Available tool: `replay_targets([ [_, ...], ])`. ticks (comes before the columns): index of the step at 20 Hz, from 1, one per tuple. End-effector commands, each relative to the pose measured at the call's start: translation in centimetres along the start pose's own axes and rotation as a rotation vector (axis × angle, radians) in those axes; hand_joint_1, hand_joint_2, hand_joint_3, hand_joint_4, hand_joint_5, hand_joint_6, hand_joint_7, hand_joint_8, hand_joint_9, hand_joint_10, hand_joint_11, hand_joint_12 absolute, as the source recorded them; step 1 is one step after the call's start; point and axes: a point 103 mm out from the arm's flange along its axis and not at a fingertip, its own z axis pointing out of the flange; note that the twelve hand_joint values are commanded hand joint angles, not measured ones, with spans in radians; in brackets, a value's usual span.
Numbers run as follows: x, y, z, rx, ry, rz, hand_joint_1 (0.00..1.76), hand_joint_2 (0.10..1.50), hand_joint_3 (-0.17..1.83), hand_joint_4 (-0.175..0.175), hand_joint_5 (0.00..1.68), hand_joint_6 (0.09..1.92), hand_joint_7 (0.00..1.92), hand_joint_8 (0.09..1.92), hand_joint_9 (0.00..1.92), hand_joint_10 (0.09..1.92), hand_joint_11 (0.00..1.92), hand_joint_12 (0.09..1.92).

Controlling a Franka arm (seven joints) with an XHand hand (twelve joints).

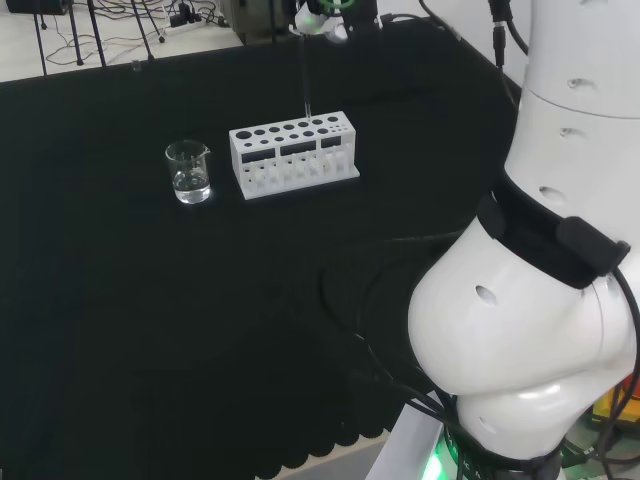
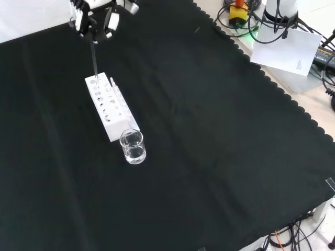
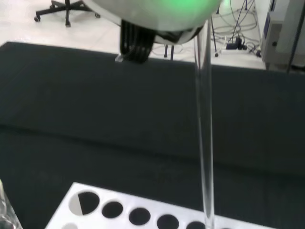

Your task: Take the glass rod from the white test tube rack.

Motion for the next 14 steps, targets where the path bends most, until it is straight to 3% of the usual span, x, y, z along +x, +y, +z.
replay_targets([
  [1,1.6,-1.5,-2.6,-0.061,0.011,-0.021,1.21,0.63,0.78,-0.175,1.2,0.85,1.57,0.9,1.67,0.74,1.47,0.63],
  [14,4.2,-0.9,-4.1,-0.08,-0.001,-0.051,1.21,0.62,0.78,-0.175,1.21,0.84,1.57,0.89,1.67,0.74,1.47,0.63],
])
